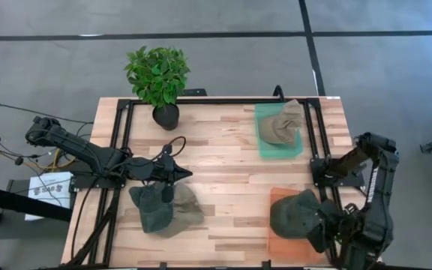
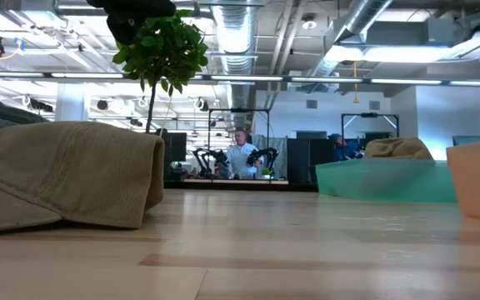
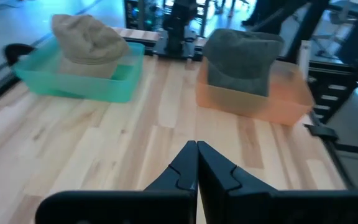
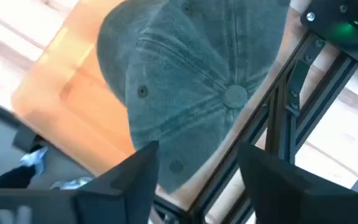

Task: Pick & Place hat
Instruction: Put the black cap into the orange bin

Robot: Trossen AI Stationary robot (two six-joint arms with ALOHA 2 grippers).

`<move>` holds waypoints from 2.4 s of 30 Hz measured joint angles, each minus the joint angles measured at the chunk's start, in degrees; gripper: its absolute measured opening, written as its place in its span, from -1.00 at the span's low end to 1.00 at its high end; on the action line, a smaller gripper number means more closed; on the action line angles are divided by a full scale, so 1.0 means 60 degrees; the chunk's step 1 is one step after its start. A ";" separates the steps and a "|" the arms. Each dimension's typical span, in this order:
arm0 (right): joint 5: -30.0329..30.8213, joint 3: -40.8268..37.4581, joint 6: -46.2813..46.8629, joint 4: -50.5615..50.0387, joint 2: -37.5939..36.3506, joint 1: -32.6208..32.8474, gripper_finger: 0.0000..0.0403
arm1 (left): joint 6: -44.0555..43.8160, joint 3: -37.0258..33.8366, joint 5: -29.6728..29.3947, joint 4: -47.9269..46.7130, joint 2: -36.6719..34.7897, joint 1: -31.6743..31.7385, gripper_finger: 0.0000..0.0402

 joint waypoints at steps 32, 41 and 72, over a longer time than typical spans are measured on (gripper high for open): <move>0.3196 0.0004 -0.9788 0.2667 0.1270 -0.7063 -0.81 | -0.3939 0.2567 0.0906 -0.7989 -0.0013 -0.0208 -1.00; 0.2913 0.0004 -0.9821 0.3698 0.1741 -0.7736 -0.96 | -0.5197 0.3002 0.1890 -1.1052 0.0000 -0.0193 -0.98; 0.3175 0.0007 -1.0911 0.3832 0.1595 -0.7736 -1.00 | -0.6818 -0.0309 0.5570 -0.8794 0.0796 -0.1077 0.35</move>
